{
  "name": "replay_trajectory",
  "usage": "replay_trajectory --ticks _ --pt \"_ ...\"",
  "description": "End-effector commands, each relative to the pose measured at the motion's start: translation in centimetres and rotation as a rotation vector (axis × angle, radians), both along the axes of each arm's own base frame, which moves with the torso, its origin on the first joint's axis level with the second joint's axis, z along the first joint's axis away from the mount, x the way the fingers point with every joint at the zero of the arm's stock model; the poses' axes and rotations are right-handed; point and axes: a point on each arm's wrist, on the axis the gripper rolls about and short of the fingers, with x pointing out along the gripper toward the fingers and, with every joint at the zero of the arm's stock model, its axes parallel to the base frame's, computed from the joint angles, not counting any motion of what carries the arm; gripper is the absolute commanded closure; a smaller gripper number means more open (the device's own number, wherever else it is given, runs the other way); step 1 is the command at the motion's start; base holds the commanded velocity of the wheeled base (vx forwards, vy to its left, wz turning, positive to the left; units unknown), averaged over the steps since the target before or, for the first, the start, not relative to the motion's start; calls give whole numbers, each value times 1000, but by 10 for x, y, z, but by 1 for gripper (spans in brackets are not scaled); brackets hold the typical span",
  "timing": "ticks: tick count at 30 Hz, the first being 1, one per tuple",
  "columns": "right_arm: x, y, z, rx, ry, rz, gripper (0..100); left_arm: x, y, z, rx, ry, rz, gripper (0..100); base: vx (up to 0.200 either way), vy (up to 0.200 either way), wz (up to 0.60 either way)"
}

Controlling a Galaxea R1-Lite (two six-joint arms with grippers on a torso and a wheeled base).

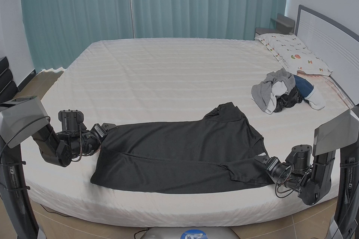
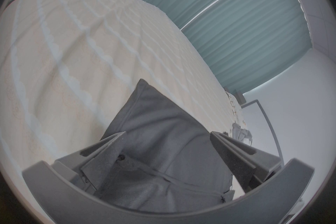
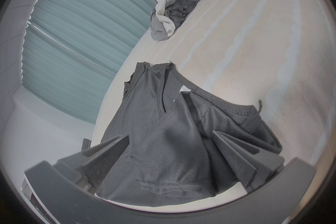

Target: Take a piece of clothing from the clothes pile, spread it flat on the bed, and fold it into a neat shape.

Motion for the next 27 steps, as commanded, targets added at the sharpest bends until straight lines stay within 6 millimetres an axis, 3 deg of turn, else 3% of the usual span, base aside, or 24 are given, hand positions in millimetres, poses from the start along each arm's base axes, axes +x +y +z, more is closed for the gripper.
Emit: replay_trajectory --ticks 1,27 --pt "-1 2 0 0 -5 7 0 -8 -1 -12 14 33 -11 0 0 0 0" --pt "-3 2 0 -3 1 11 0 -19 -4 -34 115 -29 -79 0 0 0 0"
